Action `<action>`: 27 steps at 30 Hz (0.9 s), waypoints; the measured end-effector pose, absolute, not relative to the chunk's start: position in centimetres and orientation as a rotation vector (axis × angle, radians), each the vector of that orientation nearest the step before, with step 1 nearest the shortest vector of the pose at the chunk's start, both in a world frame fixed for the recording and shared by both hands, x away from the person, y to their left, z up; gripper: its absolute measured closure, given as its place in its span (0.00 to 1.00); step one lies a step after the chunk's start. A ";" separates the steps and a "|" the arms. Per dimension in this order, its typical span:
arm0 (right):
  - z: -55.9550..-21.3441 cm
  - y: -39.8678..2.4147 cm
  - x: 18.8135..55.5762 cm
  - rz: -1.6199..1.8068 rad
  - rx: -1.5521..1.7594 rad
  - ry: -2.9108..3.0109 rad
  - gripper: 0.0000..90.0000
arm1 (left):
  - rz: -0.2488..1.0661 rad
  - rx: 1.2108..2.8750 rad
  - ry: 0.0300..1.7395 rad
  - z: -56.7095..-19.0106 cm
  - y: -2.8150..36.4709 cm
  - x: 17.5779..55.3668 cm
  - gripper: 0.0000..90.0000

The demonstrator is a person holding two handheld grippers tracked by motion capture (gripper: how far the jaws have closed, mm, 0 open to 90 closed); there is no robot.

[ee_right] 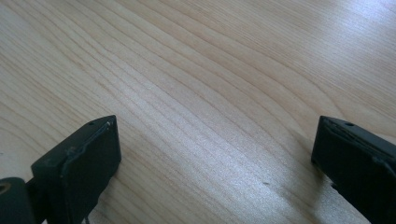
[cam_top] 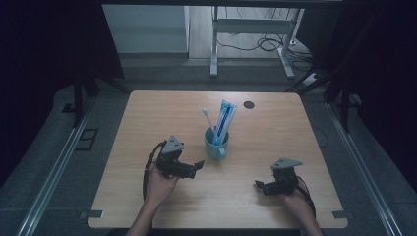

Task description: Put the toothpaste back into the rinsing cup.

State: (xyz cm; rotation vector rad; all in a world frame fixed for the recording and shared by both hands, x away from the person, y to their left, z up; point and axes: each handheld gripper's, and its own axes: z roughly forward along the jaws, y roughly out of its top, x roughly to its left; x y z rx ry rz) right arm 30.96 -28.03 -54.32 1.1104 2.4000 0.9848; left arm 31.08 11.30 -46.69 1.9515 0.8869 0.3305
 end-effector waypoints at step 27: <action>-54.3 -28.0 31.0 0.984 1.111 2.394 0.01 | 0.343 2.080 1.036 -52.7 14.3 28.7 0.00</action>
